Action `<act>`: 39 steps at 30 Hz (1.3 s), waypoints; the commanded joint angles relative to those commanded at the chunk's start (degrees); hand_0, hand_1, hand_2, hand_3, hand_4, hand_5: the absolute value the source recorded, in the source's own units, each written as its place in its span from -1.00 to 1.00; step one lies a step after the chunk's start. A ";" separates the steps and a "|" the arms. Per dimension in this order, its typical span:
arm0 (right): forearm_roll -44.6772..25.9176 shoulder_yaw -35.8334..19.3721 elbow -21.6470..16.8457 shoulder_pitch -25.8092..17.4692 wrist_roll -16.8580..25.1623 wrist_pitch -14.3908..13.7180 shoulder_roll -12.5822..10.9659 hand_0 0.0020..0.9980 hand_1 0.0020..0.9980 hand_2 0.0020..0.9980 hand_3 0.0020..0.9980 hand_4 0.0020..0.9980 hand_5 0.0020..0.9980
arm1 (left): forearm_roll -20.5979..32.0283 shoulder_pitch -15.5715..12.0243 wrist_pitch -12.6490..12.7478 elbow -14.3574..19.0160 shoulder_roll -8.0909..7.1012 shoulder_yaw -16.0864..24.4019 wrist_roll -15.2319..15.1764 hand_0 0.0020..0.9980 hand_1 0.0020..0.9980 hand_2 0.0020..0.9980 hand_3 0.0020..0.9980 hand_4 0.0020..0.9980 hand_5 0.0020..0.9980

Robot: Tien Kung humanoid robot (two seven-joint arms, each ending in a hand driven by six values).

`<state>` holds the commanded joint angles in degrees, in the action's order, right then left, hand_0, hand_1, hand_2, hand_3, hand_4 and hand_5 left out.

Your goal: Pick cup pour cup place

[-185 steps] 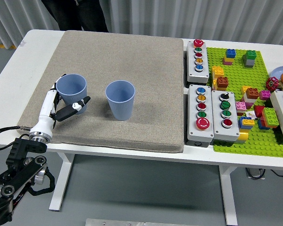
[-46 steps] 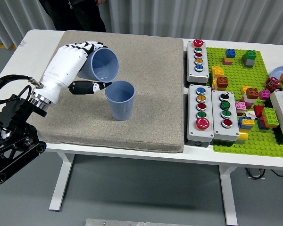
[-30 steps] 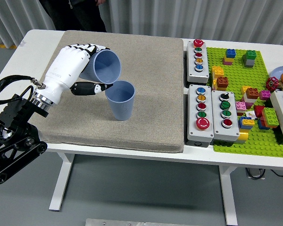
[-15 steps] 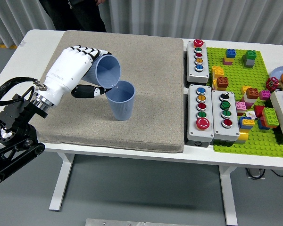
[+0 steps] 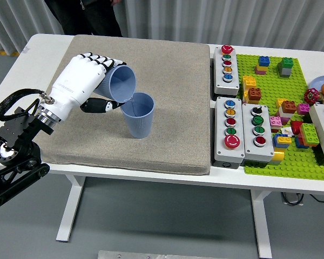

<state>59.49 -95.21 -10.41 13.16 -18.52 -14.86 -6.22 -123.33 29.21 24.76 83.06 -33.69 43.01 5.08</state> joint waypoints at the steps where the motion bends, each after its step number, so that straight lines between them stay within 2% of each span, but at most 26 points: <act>1: -0.04 0.04 0.00 -0.01 0.00 0.00 0.00 0.40 0.26 0.11 0.13 -1.00 -0.95 | -0.07 0.19 0.02 -0.15 -0.16 -0.17 0.10 0.16 0.19 0.43 0.36 0.46 -0.52; 20: -0.24 0.19 -0.03 -0.07 0.00 0.01 -0.04 0.40 0.26 0.11 0.13 -1.00 -0.95 | -2.18 2.02 -0.03 0.21 -1.78 -2.44 1.53 0.15 0.19 0.42 0.35 0.46 -0.50; 39: -0.37 0.23 -0.03 0.07 0.04 -0.06 -0.10 0.40 0.26 0.11 0.13 -1.00 -0.96 | -3.11 3.70 -0.17 0.98 -2.70 -4.27 2.15 0.14 0.18 0.41 0.34 0.43 -0.52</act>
<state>59.12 -94.98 -10.44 13.23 -18.48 -14.92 -6.31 -126.44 32.91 24.60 84.03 -36.38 38.74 7.22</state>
